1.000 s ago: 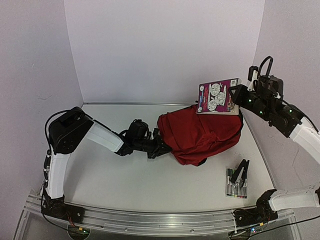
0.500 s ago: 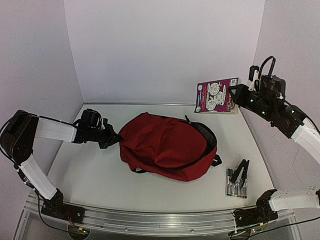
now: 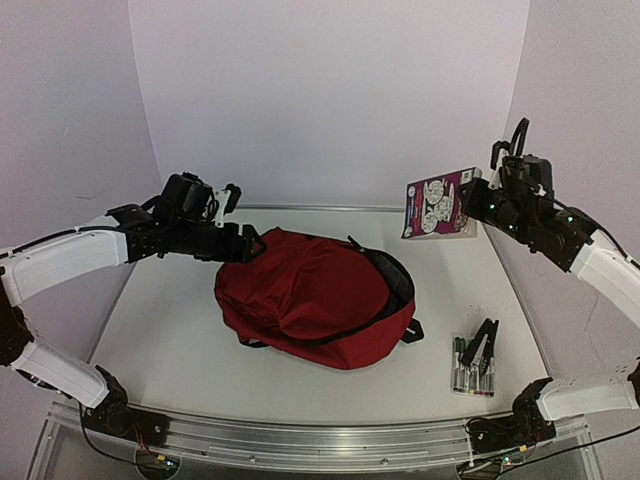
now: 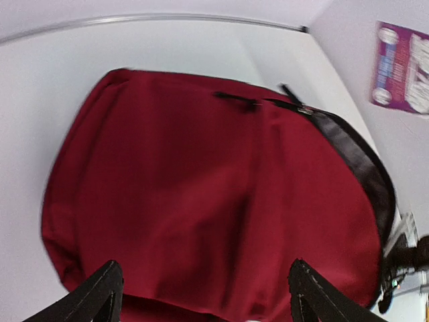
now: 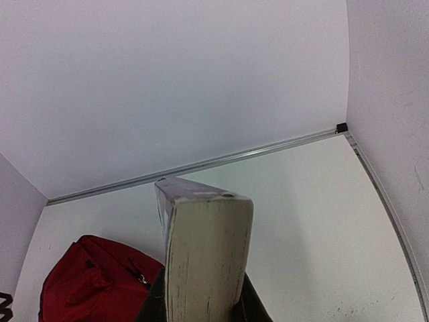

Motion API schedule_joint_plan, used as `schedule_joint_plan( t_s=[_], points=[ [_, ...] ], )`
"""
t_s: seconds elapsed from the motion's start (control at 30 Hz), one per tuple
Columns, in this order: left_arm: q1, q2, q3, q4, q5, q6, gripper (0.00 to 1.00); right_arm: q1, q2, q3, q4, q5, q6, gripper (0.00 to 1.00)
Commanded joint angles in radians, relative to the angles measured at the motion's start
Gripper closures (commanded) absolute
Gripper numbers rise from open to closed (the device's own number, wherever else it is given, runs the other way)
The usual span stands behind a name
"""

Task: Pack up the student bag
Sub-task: Adjust the student bag at the center of the board, then place the book in the student bag.

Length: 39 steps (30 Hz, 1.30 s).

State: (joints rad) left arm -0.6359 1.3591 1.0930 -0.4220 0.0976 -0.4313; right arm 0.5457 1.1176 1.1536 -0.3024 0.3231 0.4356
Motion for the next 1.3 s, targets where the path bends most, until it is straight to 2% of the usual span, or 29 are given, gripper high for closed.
schedule_joint_plan(
  t_s=[0.0, 0.13, 0.3, 0.47, 0.63, 0.77, 0.87, 0.97, 1.27],
  points=[
    [-0.208, -0.011, 0.079, -0.047, -0.04, 0.21, 0.14, 0.001, -0.015, 0.022, 0.074, 0.066, -0.001, 1.0],
    [-0.393, 0.081, 0.131, -0.02, -0.014, 0.311, 0.14, 0.0, -0.019, 0.021, 0.07, 0.06, 0.004, 1.0],
    [-0.52, 0.198, 0.226, -0.017, -0.006, 0.344, 0.12, 0.001, -0.027, 0.022, 0.063, 0.05, 0.008, 1.0],
    [-0.568, 0.283, 0.267, -0.017, -0.041, 0.368, 0.11, 0.001, -0.035, 0.021, 0.06, 0.036, 0.012, 1.0],
    [-0.592, 0.369, 0.335, -0.066, -0.233, 0.366, 0.1, 0.001, -0.043, 0.018, 0.06, 0.023, 0.012, 1.0],
    [-0.61, 0.442, 0.411, -0.139, -0.324, 0.371, 0.11, 0.0, -0.046, 0.014, 0.059, 0.026, 0.008, 1.0],
    [-0.616, 0.463, 0.438, -0.166, -0.397, 0.362, 0.18, 0.001, -0.053, 0.014, 0.057, 0.022, 0.01, 1.0],
    [-0.617, 0.451, 0.438, -0.153, -0.43, 0.353, 0.35, 0.001, -0.067, 0.017, 0.055, 0.008, 0.016, 1.0],
    [-0.615, 0.374, 0.435, -0.149, -0.552, 0.286, 0.73, 0.001, -0.109, 0.038, 0.03, -0.103, 0.051, 1.0]
  ],
)
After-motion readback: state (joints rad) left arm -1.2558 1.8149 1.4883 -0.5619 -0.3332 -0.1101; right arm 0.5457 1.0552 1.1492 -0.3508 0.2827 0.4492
